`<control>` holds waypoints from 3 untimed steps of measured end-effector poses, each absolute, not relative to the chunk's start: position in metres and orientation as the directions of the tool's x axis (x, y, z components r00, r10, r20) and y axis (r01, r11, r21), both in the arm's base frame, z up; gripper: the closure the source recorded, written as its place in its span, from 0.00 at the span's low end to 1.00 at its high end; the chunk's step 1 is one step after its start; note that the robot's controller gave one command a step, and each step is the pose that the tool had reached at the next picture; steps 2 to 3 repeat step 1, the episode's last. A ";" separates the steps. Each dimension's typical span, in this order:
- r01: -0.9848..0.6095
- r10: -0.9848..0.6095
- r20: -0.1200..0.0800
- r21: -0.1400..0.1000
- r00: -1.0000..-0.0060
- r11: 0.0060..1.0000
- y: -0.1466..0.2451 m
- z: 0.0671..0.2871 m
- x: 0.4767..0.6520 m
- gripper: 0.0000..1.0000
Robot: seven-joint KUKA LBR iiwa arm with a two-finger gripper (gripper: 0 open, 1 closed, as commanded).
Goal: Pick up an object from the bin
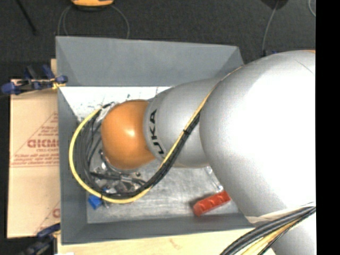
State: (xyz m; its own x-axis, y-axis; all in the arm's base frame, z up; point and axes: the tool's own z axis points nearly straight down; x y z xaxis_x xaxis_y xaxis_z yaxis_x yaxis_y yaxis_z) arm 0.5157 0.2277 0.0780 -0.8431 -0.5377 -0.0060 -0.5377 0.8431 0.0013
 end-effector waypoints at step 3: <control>-0.712 -0.712 -0.009 -0.004 -0.702 0.702 0.214 0.235 0.488 1.00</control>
Offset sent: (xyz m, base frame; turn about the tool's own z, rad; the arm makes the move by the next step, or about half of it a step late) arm -0.0295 -0.0131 0.1529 -0.2264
